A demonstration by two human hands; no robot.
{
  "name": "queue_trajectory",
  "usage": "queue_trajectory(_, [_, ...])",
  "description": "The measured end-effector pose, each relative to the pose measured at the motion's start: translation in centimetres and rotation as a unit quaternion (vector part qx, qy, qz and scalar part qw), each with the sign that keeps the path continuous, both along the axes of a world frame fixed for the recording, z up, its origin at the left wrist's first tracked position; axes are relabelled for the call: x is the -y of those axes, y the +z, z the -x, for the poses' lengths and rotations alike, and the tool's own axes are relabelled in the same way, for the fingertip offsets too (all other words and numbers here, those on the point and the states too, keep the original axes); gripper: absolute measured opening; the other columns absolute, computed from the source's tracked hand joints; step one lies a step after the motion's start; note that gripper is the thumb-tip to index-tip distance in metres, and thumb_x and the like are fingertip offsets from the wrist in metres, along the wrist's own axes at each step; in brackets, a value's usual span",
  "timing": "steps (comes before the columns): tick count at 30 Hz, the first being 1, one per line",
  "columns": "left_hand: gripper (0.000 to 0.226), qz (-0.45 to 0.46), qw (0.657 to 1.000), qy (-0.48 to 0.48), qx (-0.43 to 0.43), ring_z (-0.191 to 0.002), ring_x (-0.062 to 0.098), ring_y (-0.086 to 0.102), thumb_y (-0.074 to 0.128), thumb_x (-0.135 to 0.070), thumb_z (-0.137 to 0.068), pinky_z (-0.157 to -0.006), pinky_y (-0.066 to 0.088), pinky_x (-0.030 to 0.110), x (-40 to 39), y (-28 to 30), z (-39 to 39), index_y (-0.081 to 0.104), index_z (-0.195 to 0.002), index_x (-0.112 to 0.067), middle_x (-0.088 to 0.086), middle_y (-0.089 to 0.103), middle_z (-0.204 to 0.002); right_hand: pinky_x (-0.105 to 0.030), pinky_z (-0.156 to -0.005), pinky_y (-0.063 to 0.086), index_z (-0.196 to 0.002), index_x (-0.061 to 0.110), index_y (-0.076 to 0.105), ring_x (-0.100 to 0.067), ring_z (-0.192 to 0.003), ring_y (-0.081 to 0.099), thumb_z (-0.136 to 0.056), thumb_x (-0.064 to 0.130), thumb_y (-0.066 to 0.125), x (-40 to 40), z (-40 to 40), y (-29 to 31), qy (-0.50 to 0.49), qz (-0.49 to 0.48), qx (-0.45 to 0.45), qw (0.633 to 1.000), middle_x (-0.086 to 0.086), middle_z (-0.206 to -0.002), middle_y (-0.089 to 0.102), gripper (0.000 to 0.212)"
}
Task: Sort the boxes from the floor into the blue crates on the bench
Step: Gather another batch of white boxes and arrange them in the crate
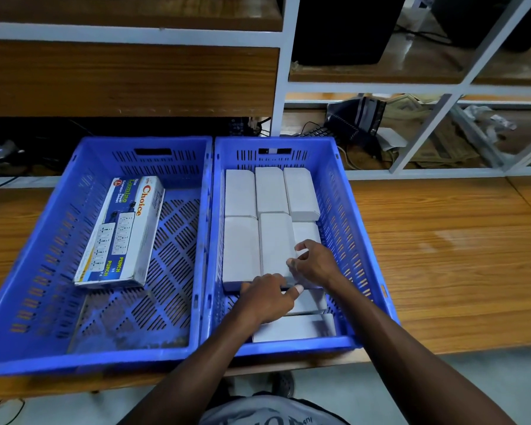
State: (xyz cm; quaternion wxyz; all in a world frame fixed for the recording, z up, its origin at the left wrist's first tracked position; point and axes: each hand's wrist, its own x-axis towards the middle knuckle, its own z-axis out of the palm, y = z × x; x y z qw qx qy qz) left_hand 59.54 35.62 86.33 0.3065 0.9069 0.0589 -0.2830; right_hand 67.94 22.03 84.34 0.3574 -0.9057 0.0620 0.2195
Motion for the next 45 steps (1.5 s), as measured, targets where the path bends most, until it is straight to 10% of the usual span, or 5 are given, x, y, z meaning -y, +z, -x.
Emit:
queue_trajectory(13, [0.056,-0.004,1.0,0.003,-0.017,-0.134,0.028,0.049,0.043,-0.063,-0.099,-0.11,0.03,0.044,0.3,1.9,0.4,0.058,-0.139,-0.026,0.003,0.058,-0.144,-0.015,-0.06,0.041,-0.121,0.017,0.059,-0.009,-0.074,0.06,-0.096,0.019,0.063,0.2,0.1,0.9,0.001,-0.002,0.0,1.0,0.008,-0.079,0.066,0.026])
queue_trajectory(20, [0.065,-0.024,0.999,0.001,-0.029,-0.138,0.029,0.045,0.047,-0.064,-0.098,-0.114,0.029,0.046,0.1,2.0,0.6,0.05,-0.146,-0.02,0.004,0.052,-0.151,-0.038,-0.085,0.059,-0.099,0.025,0.065,-0.019,-0.093,0.068,-0.082,0.024,0.072,2.3,1.4,1.7,0.14,0.125,-0.014,0.982,0.001,-0.103,0.073,0.018])
queue_trajectory(28, [0.06,-0.006,1.0,0.015,-0.017,-0.144,0.027,0.039,0.054,-0.047,-0.101,-0.119,0.034,0.047,-2.7,1.7,1.5,0.041,-0.154,-0.023,0.003,0.042,-0.158,-0.038,-0.093,0.053,-0.133,0.036,0.062,-0.023,-0.115,0.063,-0.065,0.048,0.09,3.2,3.5,1.9,0.313,0.207,-0.059,0.925,0.006,-0.13,0.065,0.074])
queue_trajectory(45, [0.036,0.11,0.989,0.075,0.061,-0.121,0.01,0.058,0.055,-0.045,-0.102,-0.098,0.048,0.029,-4.5,5.2,2.8,0.062,-0.133,-0.029,-0.012,0.062,-0.131,-0.035,-0.083,0.059,-0.118,0.033,0.074,-0.017,-0.088,0.07,-0.054,0.047,0.097,4.3,3.1,2.0,0.306,0.125,-0.036,0.943,0.01,-0.098,0.075,0.069])
